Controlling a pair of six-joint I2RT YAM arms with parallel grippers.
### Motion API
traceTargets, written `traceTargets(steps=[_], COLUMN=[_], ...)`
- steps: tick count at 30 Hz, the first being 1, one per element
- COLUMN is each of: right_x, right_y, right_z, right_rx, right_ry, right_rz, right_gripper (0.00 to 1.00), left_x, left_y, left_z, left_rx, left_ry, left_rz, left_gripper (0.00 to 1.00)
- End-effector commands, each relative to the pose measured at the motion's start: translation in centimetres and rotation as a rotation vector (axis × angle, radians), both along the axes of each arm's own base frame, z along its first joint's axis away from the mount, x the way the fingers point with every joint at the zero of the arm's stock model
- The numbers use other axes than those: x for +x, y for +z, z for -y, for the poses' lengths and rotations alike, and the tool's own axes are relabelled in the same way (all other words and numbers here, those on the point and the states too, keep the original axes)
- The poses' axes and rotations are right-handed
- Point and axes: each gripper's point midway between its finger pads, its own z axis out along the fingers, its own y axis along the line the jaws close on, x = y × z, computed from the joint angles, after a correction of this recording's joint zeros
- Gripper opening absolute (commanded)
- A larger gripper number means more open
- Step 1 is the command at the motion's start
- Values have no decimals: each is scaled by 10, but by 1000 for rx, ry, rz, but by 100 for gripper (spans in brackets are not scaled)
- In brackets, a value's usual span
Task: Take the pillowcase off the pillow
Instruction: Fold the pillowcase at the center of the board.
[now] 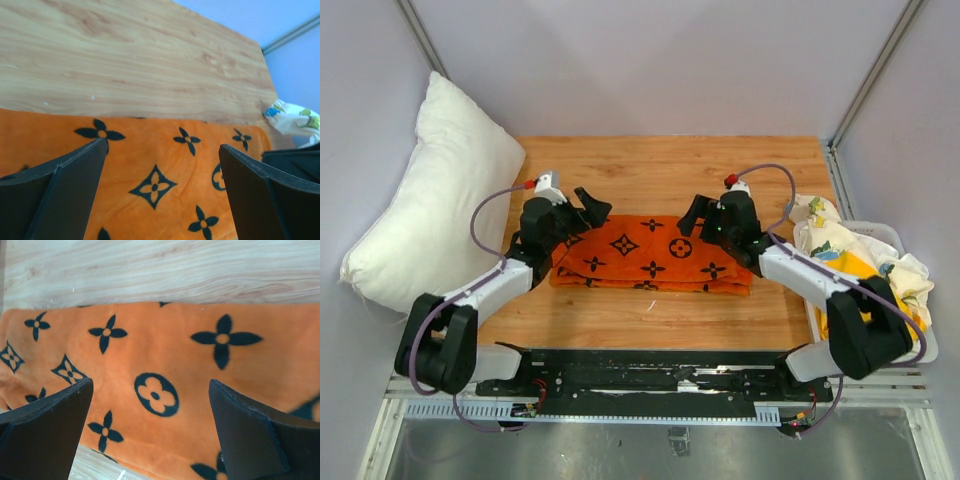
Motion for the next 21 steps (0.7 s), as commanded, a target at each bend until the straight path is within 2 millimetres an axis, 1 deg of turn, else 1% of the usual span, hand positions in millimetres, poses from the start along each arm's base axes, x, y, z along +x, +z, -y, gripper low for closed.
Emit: traceTargets(steps=[1,2,3,6,8,10,12,14,17,19,21], right_x=[11,11,11,9,8,4,-1,-5,-10,-11,-9], right_y=[-7,-17,-26,-50,-67,-83,-97,-105,-107,-103,-95], right_z=[-40,-41,-39,-29,-13,2,18,37,59,67,67], right_rx=[107,99,87,68,72,77,74,61,27,15,19], right_ry=[122,128,128,116,85,57,24,-18,-74,-99,-101], right_rz=[41,27,15,-31,-70,-114,-151,-173,-184,-170,-151], right_gripper=[98,98,98,98,98,98,98,98,98,98,99], left_x=[7,10,13,16,14,10,5,0,-2,-2,0], left_y=[-3,-12,-28,-61,-82,-97,-108,-117,-117,-111,-100], left_z=[30,30,29,17,7,-4,-16,-27,-43,-53,-60], left_rx=[-118,-117,-104,-97,-128,-174,-202,-204,-171,-141,-117], left_ry=[-99,-93,-81,-47,-33,-18,3,34,90,133,169], left_rz=[58,47,20,-35,-75,-109,-131,-151,-147,-135,-112], left_gripper=[99,99,99,99,99,99,98,97,97,97,97])
